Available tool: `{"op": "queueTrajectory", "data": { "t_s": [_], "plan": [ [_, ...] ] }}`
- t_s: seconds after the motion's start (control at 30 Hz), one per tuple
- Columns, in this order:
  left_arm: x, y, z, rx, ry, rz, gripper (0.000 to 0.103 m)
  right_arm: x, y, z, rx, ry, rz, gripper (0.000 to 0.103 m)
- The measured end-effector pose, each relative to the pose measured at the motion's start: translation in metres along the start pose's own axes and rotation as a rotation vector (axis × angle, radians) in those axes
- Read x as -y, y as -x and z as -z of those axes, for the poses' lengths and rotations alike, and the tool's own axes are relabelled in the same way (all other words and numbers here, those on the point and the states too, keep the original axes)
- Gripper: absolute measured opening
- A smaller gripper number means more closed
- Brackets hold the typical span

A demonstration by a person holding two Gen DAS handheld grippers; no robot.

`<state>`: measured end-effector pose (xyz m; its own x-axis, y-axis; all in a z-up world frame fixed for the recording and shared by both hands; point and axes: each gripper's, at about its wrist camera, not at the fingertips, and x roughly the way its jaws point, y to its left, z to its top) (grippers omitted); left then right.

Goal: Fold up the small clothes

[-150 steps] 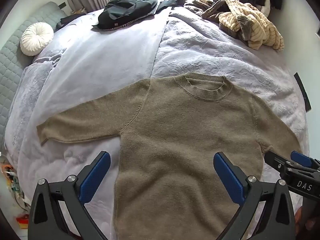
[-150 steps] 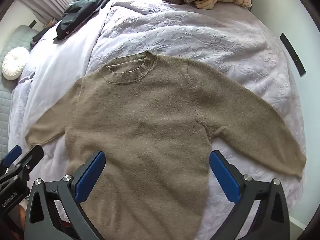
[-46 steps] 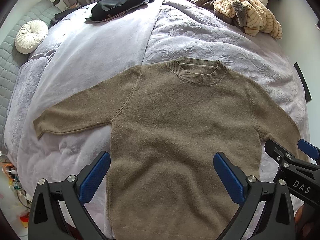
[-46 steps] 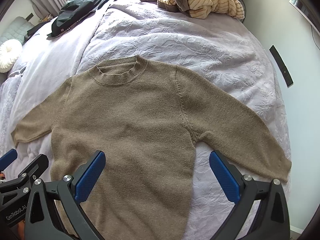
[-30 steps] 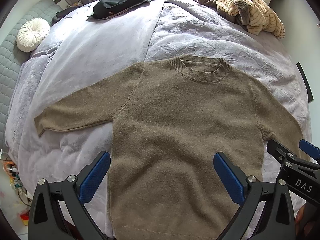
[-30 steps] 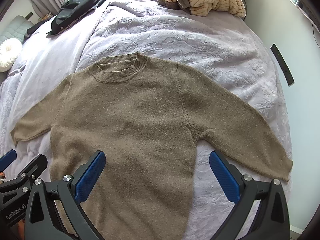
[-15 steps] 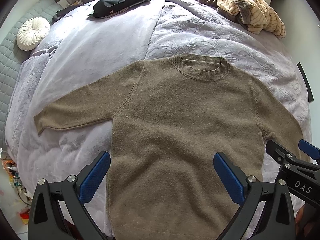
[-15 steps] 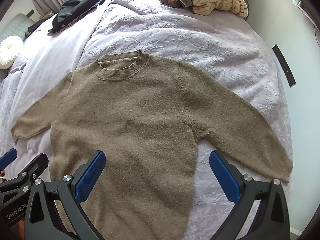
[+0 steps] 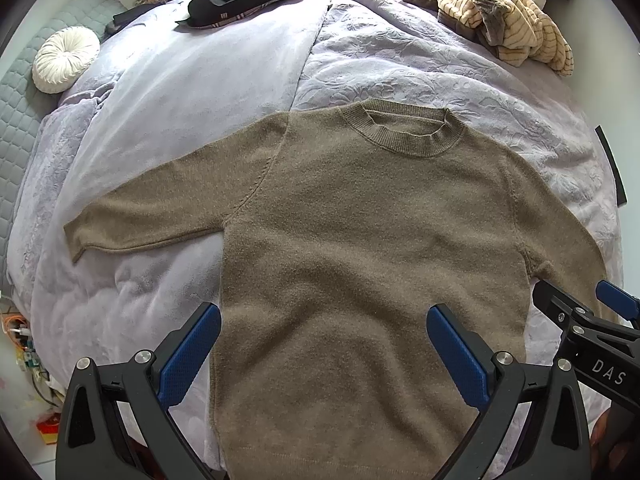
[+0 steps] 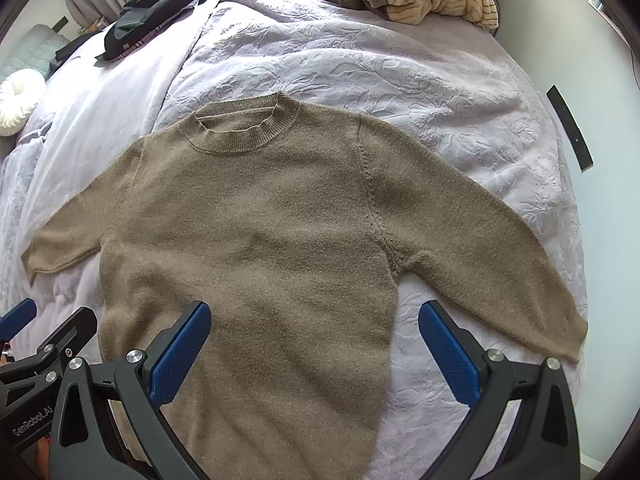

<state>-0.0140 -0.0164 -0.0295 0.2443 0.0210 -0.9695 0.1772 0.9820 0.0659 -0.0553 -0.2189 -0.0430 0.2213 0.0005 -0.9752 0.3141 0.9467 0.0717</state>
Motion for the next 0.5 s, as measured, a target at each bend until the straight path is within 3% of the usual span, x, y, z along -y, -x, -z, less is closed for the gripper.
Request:
{"op": "queueTrajectory", "data": {
  "t_s": [0.5],
  "plan": [
    [0.0014, -0.0026, -0.0002, -0.003, -0.008, 0.01, 0.103, -0.0013, -0.0049, -0.0008, -0.014, -0.003, -0.011, 0.103]
  ]
}}
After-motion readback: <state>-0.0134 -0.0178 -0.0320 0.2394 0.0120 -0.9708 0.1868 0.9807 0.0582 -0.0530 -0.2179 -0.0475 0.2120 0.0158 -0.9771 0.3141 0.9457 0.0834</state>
